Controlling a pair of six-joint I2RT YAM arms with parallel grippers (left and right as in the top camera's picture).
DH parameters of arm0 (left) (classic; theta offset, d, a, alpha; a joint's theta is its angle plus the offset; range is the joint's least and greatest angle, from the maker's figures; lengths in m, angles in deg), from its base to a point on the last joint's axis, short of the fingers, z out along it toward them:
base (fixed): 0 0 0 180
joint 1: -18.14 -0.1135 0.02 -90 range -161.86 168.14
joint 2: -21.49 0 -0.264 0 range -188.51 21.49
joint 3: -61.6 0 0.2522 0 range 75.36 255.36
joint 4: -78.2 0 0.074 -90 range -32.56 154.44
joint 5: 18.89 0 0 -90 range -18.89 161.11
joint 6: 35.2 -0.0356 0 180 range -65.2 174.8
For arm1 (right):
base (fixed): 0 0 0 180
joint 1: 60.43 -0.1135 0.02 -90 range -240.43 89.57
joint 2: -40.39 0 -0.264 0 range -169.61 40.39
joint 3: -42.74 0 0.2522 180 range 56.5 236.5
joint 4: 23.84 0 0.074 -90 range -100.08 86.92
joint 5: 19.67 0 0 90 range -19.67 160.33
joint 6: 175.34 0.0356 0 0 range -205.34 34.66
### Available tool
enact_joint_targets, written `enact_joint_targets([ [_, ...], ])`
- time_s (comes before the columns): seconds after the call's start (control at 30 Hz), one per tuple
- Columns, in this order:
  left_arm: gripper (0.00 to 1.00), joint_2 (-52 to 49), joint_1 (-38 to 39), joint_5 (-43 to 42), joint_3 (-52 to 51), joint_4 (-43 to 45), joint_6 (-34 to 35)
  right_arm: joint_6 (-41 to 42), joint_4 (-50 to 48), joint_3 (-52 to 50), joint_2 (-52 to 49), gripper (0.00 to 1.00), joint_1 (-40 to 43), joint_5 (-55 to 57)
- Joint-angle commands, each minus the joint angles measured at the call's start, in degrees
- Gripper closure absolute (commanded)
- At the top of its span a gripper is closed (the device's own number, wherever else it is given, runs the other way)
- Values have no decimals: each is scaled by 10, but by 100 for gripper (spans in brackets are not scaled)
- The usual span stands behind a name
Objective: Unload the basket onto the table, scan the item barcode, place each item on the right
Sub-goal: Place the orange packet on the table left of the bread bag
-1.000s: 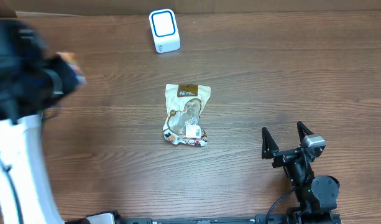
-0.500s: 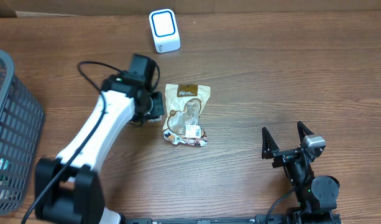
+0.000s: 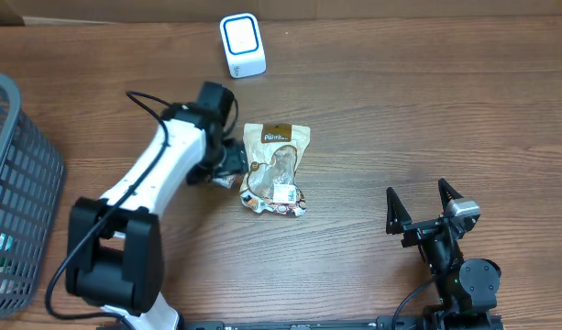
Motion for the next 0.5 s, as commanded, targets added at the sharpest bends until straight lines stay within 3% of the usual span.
enact_joint_targets([
  [0.0, 22, 73, -44, 23, 80, -36, 4, 4, -3, -6, 7, 0, -3, 2],
  [0.2, 22, 182, -195, 48, 179, -120, 3, 4, -3, -6, 7, 0, -3, 2],
  [0.33, 10, 235, -338, 49, 188, -134, -3, 4, -3, -6, 7, 0, -3, 2],
  [0.47, 7, 239, -482, 45, 184, -135, -10, 4, -3, -6, 7, 0, -3, 2],
])
